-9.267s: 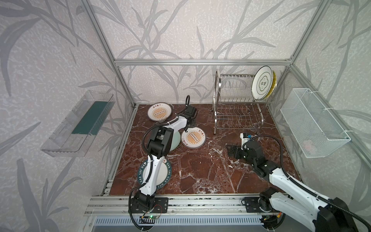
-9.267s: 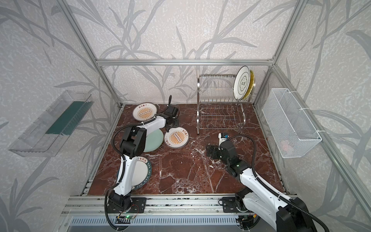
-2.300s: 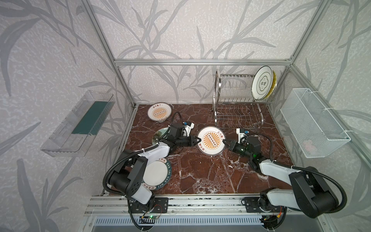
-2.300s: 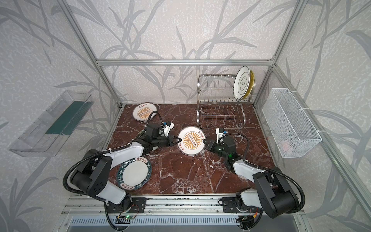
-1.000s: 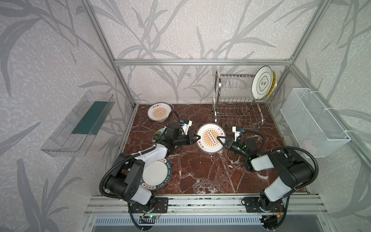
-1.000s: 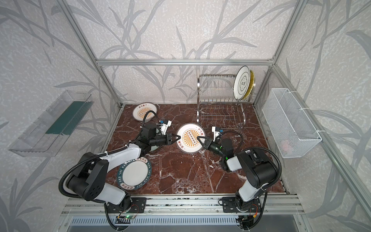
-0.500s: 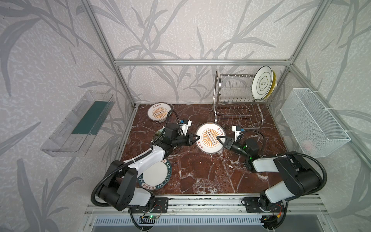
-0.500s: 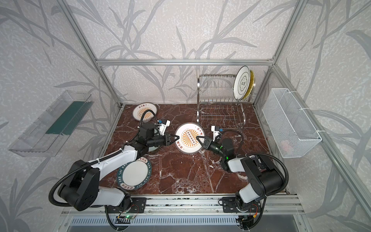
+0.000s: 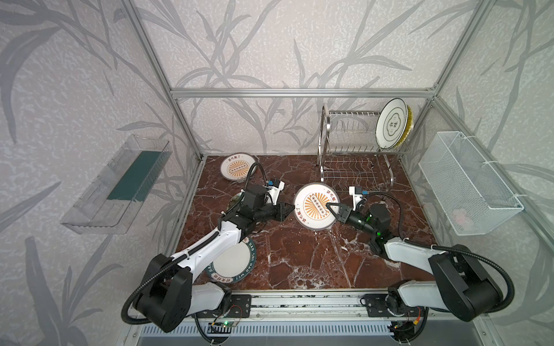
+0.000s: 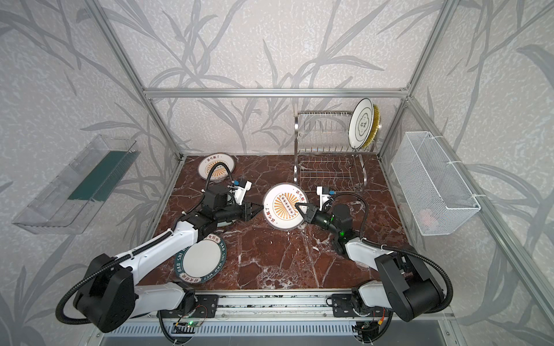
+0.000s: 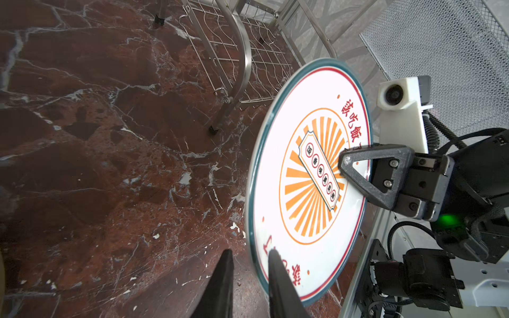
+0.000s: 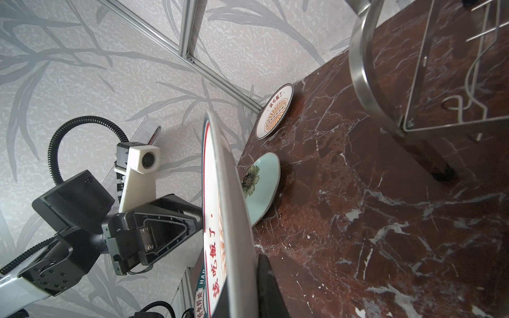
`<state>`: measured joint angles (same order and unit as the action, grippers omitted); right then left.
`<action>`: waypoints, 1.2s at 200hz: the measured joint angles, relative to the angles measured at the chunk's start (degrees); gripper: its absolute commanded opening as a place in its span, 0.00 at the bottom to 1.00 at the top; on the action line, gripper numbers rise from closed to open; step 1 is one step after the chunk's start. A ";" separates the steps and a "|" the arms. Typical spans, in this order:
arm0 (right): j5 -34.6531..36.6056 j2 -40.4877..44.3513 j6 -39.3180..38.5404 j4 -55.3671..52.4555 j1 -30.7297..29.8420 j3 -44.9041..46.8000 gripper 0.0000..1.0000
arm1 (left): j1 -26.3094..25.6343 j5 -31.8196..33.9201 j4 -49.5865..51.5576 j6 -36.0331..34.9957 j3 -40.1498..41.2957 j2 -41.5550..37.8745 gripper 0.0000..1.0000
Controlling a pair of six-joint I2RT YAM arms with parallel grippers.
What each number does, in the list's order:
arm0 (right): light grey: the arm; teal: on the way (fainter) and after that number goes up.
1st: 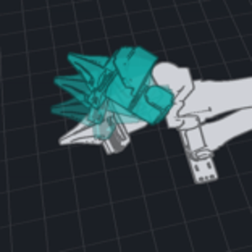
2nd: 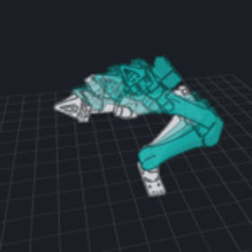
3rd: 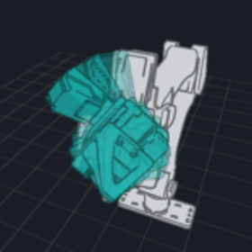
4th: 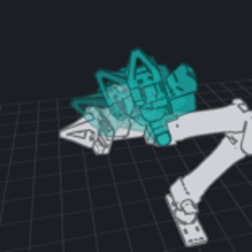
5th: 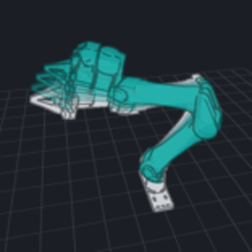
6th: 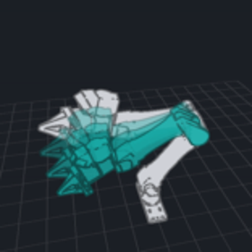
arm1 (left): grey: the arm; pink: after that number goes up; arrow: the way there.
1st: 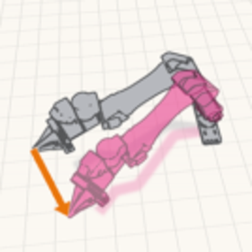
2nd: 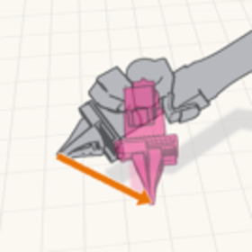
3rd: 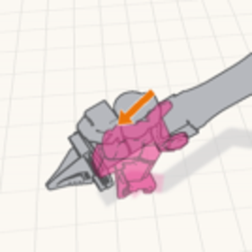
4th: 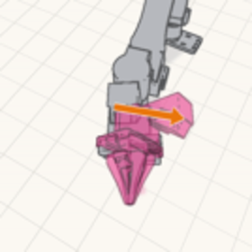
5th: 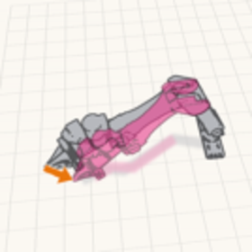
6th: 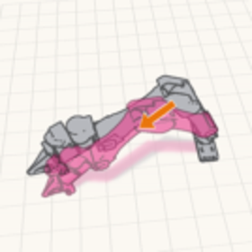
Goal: Load plates into a dish rack
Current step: Pick up the plate from the center of the table, then place the plate on the dish rack.
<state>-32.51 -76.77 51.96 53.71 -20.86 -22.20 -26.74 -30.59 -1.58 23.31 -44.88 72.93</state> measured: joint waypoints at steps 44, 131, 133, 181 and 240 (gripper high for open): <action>-0.92 3.17 -2.47 -5.92 2.25 -2.64 0.00 | 0.00 3.82 5.55 -2.69 -1.14 -3.48 0.24; -2.45 14.16 -12.98 -25.27 8.57 -15.08 0.00 | 0.00 12.02 12.39 -6.01 -1.88 -8.20 0.26; -2.49 14.27 -13.33 -25.73 8.74 -15.41 0.00 | 0.00 12.28 12.61 -6.21 -2.05 -8.20 0.26; 0.81 16.90 -21.62 -41.00 11.15 -26.29 0.00 | 0.00 15.52 15.41 -8.79 -7.10 -8.20 0.26; 10.27 16.76 -31.93 -58.49 11.45 -43.04 0.00 | 0.00 18.12 19.89 -9.40 -12.17 -7.19 0.26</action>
<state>-22.24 -60.01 20.03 -4.78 -9.41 -65.23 -26.74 -12.47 18.31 13.91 -57.06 65.73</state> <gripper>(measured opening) 0.100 0.259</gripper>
